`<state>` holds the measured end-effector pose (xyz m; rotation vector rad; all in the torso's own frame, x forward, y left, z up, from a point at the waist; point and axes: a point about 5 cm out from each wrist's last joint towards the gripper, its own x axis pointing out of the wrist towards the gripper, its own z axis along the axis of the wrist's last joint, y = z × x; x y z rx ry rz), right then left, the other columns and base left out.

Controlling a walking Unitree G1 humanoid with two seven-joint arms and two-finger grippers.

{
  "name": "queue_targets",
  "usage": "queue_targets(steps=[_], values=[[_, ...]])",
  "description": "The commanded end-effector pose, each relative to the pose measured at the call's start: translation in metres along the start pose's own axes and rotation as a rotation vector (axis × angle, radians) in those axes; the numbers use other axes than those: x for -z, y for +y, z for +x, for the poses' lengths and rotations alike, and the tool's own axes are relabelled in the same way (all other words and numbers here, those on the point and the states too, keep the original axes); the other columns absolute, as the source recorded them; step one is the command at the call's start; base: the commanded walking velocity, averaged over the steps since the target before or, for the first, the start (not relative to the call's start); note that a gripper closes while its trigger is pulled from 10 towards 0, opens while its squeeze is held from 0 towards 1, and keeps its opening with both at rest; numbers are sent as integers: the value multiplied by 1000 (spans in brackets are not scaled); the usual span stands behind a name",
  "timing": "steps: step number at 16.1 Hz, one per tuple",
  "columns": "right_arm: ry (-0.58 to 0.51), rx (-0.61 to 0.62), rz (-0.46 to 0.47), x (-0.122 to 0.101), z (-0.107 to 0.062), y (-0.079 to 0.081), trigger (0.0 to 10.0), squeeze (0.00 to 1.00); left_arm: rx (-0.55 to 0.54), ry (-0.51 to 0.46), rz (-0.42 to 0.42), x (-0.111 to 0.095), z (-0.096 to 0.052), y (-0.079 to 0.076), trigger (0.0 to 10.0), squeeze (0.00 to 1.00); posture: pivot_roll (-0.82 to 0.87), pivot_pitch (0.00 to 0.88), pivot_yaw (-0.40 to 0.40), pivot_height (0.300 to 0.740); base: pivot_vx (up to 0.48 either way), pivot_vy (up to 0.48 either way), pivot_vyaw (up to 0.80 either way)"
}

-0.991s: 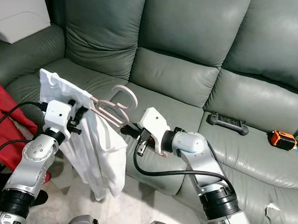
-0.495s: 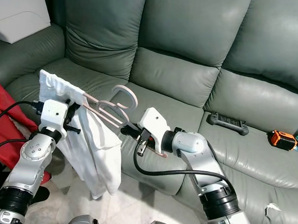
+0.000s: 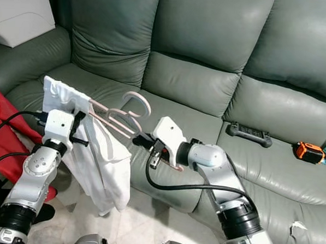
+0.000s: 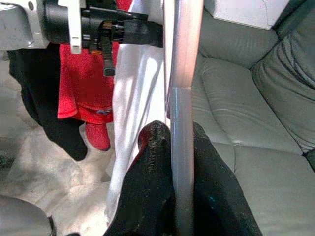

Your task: Hang hanger

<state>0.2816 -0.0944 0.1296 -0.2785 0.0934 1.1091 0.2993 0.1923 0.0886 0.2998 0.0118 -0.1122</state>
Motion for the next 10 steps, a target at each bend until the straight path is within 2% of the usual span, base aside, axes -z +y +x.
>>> queue_targets(steps=[1,5,7,10], values=[[-73,38,-25,-11,-4,-6,10000,0,-42,16,13,3,0,9,0,0,-81,0,-16,740,0,0,0],[-33,48,-8,0,-15,-4,10000,0,-110,-17,55,-4,-4,25,0,0,-75,0,-14,740,0,0,0],[27,61,6,12,-36,-4,10000,0,-175,15,112,1,-13,41,0,0,-67,0,-10,740,0,0,0],[100,48,18,21,-60,-1,10000,0,-223,32,143,4,-15,52,0,0,-79,0,-4,740,0,0,0]])
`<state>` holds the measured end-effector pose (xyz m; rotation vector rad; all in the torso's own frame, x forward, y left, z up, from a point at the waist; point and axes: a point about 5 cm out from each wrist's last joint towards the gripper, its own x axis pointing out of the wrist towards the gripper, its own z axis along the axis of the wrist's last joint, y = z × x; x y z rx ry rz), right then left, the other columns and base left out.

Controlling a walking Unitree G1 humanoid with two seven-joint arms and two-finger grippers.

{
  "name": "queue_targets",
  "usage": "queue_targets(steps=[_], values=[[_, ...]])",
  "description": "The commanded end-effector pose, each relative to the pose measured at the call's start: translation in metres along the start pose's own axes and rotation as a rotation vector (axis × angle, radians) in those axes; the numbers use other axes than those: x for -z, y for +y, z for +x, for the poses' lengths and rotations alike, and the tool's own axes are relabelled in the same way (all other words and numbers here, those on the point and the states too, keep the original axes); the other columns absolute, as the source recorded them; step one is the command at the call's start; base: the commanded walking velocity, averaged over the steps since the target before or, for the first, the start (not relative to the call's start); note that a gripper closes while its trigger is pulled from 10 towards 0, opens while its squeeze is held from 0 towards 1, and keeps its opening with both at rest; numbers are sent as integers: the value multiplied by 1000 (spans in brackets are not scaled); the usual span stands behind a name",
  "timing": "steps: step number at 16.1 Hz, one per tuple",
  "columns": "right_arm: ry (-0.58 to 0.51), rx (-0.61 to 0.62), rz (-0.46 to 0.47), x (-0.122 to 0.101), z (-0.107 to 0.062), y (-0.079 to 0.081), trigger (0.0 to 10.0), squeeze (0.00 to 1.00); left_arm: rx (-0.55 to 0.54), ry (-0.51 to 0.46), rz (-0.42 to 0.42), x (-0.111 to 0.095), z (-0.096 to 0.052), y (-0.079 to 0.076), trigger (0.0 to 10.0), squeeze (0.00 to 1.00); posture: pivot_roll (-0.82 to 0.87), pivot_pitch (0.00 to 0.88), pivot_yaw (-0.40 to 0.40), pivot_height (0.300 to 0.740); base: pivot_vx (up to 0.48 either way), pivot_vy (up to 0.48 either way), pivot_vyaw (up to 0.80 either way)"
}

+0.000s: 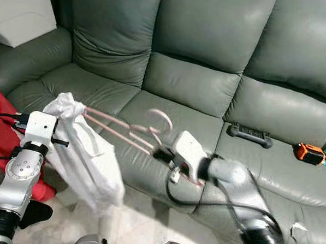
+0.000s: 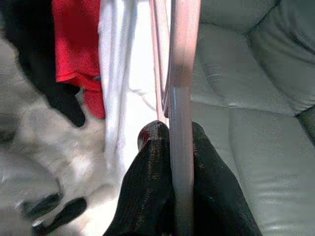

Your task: Hang hanger

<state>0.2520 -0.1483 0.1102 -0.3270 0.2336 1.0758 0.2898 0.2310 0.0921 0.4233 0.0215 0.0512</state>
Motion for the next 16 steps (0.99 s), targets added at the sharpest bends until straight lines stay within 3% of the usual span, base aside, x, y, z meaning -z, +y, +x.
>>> queue_targets(steps=[1,3,4,6,8,12,13,14,16], values=[[7,18,1,-2,-19,-6,10000,0,-69,-13,24,-4,3,18,0,0,-85,0,-1,740,0,0,0],[73,-8,19,9,-29,-2,10000,0,-63,-31,40,-8,5,17,0,0,-93,0,3,740,0,0,0],[144,-114,90,22,-41,15,10000,0,-28,-71,71,-15,6,9,0,0,-96,0,6,740,0,0,0],[219,-172,114,33,-49,24,10000,0,-11,-96,79,-19,6,6,0,0,-96,0,9,740,0,0,0],[352,-144,116,52,-56,23,10000,0,12,-147,109,-26,6,4,0,0,-91,0,4,740,0,0,0],[257,12,391,48,-32,15,10000,0,112,-225,122,-37,1,-10,0,0,-79,0,8,740,0,0,0],[252,120,510,50,-14,8,10000,0,161,-255,114,-42,-1,-16,0,0,-71,0,11,740,0,0,0],[251,132,539,51,-10,7,10000,0,165,-259,112,-42,-1,-16,0,0,-71,0,11,740,0,0,0],[237,117,690,49,8,13,10000,0,203,-270,84,-47,0,-19,0,0,-66,0,11,740,0,0,0]])
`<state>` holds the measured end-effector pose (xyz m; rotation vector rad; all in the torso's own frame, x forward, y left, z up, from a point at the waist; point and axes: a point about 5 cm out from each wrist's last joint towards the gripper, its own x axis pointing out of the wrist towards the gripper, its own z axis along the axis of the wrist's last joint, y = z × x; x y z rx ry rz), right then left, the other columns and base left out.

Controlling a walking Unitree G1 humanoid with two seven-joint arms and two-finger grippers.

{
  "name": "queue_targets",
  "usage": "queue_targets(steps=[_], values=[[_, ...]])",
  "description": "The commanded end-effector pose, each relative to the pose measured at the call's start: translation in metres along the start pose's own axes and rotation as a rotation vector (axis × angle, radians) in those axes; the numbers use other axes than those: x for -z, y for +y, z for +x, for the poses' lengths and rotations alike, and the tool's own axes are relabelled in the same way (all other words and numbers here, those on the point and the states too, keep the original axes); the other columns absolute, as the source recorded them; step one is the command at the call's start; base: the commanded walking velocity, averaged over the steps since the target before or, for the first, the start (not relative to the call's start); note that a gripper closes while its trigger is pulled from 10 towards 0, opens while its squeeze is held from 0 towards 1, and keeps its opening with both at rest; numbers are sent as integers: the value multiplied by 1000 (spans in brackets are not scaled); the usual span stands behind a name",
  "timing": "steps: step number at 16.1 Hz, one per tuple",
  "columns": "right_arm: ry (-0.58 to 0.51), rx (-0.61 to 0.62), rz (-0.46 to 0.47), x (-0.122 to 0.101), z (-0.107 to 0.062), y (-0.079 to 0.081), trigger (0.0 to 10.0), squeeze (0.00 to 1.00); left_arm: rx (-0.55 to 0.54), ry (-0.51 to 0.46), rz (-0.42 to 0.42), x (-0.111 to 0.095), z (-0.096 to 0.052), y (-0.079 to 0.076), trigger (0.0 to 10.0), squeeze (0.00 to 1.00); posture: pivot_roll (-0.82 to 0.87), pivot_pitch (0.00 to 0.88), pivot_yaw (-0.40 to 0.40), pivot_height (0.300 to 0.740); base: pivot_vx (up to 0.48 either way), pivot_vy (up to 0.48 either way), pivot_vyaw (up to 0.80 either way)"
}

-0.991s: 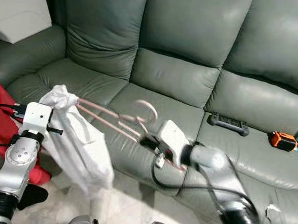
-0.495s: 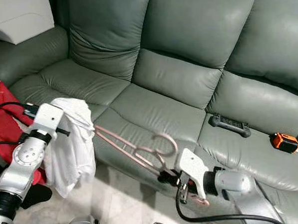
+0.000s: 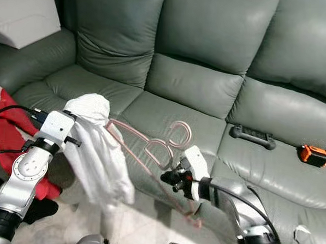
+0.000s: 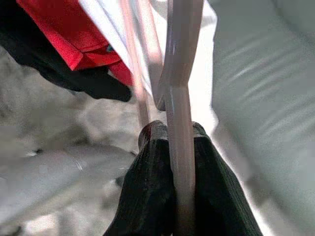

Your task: Hang hanger

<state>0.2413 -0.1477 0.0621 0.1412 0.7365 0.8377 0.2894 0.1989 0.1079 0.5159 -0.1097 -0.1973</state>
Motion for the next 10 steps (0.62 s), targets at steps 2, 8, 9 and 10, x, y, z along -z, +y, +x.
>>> queue_targets(steps=[2,8,9,10], values=[[35,5,74,0,8,2,10000,0,92,-138,3,-26,3,-7,0,0,-56,0,11,740,0,0,0],[267,-207,-310,11,-10,12,10000,0,226,-106,38,-19,-4,-23,0,0,-53,0,10,740,0,0,0],[266,-223,-339,5,-16,9,10000,0,218,-90,45,-16,-5,-21,0,0,-53,0,10,740,0,0,0],[274,-225,-364,4,-20,5,10000,0,214,-88,49,-15,-5,-20,0,0,-55,0,11,740,0,0,0]])
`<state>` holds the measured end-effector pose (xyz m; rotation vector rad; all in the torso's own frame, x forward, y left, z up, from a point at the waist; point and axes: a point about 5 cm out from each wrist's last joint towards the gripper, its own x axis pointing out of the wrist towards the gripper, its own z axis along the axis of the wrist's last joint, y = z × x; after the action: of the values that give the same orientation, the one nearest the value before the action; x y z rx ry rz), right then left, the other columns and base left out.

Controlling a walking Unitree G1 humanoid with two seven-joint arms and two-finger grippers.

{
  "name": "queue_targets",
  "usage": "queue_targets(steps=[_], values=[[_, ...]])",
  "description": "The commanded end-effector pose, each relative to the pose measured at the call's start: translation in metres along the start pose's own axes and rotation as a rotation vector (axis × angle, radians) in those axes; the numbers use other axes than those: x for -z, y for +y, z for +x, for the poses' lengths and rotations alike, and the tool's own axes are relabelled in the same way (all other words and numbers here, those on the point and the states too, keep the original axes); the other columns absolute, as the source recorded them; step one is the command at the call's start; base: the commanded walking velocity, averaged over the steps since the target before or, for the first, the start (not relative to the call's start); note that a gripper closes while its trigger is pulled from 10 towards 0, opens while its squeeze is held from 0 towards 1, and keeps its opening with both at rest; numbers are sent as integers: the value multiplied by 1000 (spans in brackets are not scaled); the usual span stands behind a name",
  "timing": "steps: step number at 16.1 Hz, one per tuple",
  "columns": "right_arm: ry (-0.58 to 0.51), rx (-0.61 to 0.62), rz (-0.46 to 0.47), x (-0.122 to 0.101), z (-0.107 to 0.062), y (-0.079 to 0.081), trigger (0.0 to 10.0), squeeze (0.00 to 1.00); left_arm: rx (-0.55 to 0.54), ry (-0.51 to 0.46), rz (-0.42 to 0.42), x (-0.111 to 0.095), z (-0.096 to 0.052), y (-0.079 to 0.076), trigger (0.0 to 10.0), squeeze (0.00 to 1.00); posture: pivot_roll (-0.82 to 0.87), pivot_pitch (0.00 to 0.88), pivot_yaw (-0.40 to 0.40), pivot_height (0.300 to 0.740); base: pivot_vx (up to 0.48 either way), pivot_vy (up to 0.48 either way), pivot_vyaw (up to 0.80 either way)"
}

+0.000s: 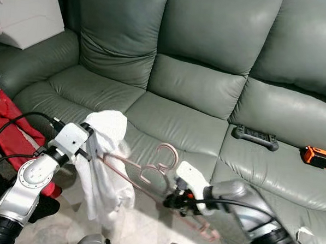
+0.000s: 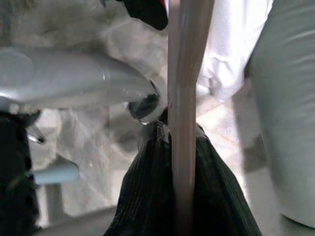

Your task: Hang hanger

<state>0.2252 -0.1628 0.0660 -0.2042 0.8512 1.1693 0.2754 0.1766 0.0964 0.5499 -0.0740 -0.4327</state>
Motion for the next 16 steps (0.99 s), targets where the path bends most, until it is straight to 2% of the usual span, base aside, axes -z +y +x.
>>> queue_targets(steps=[1,4,6,7,8,9,10,12,13,14,15,16], values=[[-1,-22,-44,-5,-4,1,10000,0,-23,-64,33,-13,3,9,0,0,-55,0,11,740,0,0,0],[41,-32,-56,5,-5,0,10000,0,-45,-86,-7,-18,8,13,0,0,-59,0,10,740,0,0,0],[65,-98,-63,13,-6,11,10000,0,-122,-58,-133,-13,7,20,0,0,-59,0,10,740,0,0,0],[31,-34,-4,11,-3,4,10000,0,-85,-73,-206,-18,9,17,0,0,-59,0,8,740,0,0,0],[-9,14,40,7,-1,-3,10000,0,-23,-81,-213,-20,10,11,0,0,-57,0,8,740,0,0,0],[-54,23,76,1,-1,-7,10000,0,10,-71,-184,-19,10,6,0,0,-57,0,8,740,0,0,0],[-62,20,55,-1,-2,-6,10000,0,1,-63,-175,-17,10,7,0,0,-57,0,8,740,0,0,0],[-184,17,-54,-18,-7,-1,10000,0,-115,42,-120,1,7,21,0,0,-58,0,8,740,0,0,0],[-256,31,-65,-26,-10,2,10000,0,-176,106,-135,11,3,28,0,0,-56,0,4,740,0,0,0],[-349,63,-14,-33,-15,6,10000,0,-270,177,-197,24,-4,38,0,0,-59,0,2,740,0,0,0],[-396,90,27,-34,-17,9,10000,0,-328,215,-241,31,-9,44,0,0,-62,0,3,740,0,0,0],[-402,96,39,-33,-17,11,10000,0,-342,224,-248,33,-11,45,0,0,-64,0,4,740,0,0,0]])
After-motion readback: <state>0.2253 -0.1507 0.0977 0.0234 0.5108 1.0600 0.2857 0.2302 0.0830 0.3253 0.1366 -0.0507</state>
